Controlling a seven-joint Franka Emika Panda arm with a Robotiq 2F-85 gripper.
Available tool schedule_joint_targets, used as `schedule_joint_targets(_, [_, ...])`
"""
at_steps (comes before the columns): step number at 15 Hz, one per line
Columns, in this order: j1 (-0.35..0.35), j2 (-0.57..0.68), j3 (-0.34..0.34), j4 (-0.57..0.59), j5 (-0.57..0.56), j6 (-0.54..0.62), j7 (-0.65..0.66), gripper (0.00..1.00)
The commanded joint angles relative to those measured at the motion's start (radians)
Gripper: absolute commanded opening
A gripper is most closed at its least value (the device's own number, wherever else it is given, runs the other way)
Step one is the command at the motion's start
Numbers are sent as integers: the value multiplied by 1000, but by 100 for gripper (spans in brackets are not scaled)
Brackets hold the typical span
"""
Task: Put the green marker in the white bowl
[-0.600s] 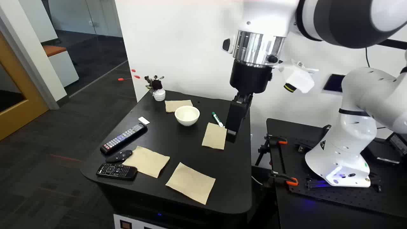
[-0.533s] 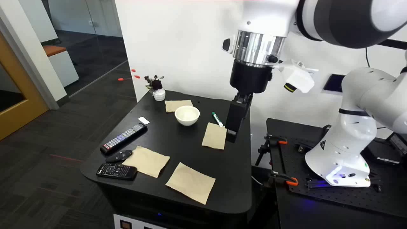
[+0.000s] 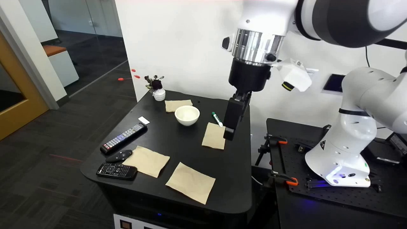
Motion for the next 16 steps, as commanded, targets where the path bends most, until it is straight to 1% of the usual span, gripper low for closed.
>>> schedule_joint_targets(1, [-43, -33, -14, -37, -41, 77, 81, 100])
schedule_joint_targets(3, [-82, -47, -29, -68, -70, 130, 132, 100])
schedule_joint_targets(7, [-175, -77, -80, -133, -132, 188, 202, 100])
schedule_joint_targets(11, [-260, -75, -143, -182, -175, 217, 209, 100])
schedule_joint_targets(16, [-346, -11, -196, -224, -213, 294, 213, 100])
